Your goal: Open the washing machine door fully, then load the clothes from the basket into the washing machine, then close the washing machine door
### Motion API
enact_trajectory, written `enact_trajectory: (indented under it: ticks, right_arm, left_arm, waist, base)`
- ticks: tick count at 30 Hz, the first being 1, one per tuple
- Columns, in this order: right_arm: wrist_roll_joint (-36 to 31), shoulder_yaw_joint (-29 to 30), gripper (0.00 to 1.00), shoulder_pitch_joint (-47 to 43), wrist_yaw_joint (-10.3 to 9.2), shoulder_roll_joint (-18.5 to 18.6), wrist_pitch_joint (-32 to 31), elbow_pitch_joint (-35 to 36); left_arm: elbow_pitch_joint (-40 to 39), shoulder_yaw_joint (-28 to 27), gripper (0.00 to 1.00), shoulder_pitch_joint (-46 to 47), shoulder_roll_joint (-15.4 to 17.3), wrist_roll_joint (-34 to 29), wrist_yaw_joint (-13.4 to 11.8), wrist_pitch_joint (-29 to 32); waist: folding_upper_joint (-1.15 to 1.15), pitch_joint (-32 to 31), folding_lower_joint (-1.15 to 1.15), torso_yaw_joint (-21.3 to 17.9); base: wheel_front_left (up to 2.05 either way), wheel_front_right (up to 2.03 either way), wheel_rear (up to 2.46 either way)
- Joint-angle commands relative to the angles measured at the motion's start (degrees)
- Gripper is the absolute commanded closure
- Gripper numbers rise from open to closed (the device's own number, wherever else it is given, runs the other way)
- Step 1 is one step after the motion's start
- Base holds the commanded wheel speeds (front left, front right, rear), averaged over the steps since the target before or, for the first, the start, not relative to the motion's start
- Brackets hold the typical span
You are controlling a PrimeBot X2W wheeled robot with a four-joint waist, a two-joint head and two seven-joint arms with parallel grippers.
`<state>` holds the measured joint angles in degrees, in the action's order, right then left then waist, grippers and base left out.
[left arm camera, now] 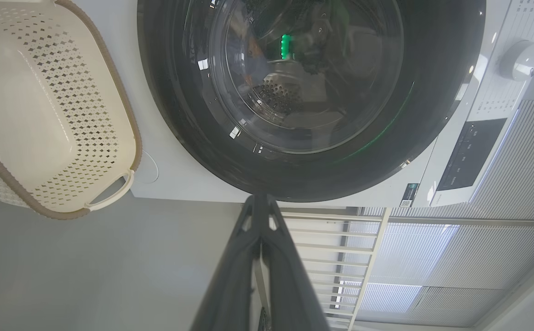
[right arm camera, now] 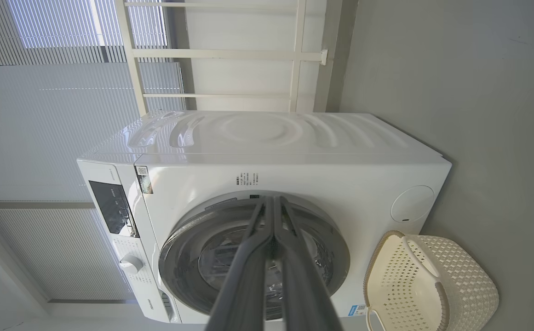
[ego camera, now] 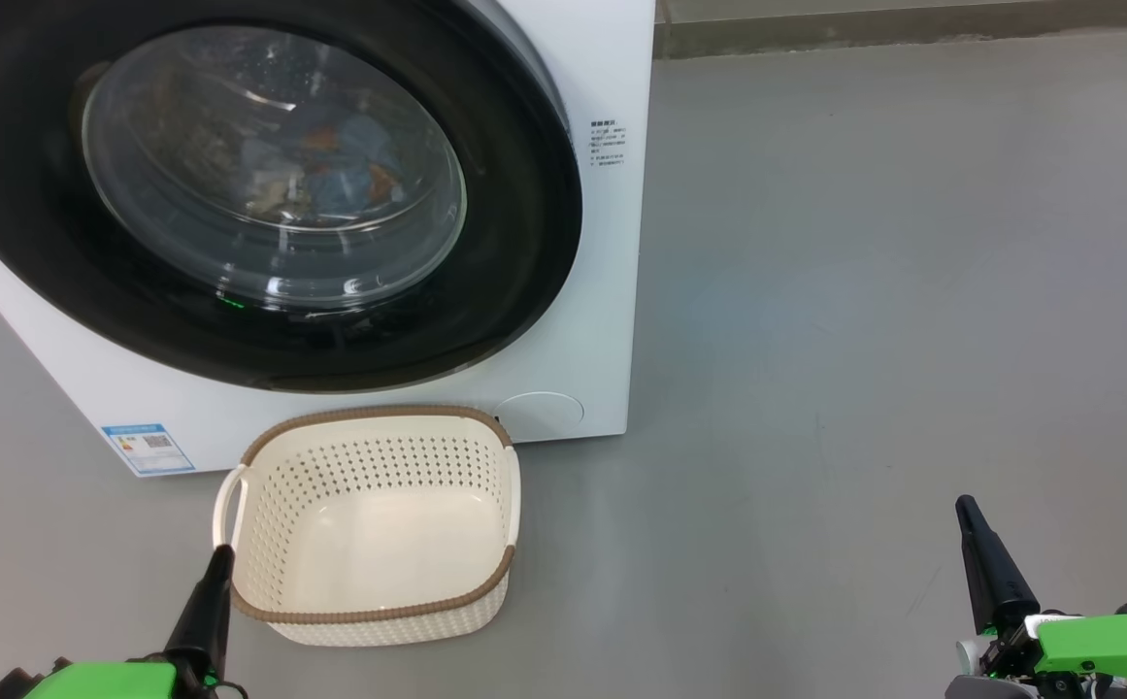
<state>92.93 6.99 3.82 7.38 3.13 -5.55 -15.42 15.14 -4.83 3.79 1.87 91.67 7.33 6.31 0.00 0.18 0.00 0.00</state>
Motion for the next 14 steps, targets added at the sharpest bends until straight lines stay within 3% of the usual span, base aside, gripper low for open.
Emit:
enact_trajectory:
  ticks: [1, 14]
  right_arm:
    - [-0.3, -1.1, 1.00, 2.3, 0.11, 0.2, -0.5, 1.4]
    - [-0.4, -0.9, 1.00, 2.3, 0.11, 0.1, -0.6, 1.4]
  left_arm:
    - [-1.1, -1.7, 1.00, 2.4, 1.0, 0.5, 0.2, 0.2]
    - [-1.1, -1.7, 1.00, 2.4, 1.0, 0.5, 0.2, 0.2]
  waist:
    - [0.00, 0.0, 0.00, 0.0]
    - [0.00, 0.0, 0.00, 0.0]
  base:
    - [0.00, 0.00, 0.00]
    - [0.00, 0.00, 0.00]
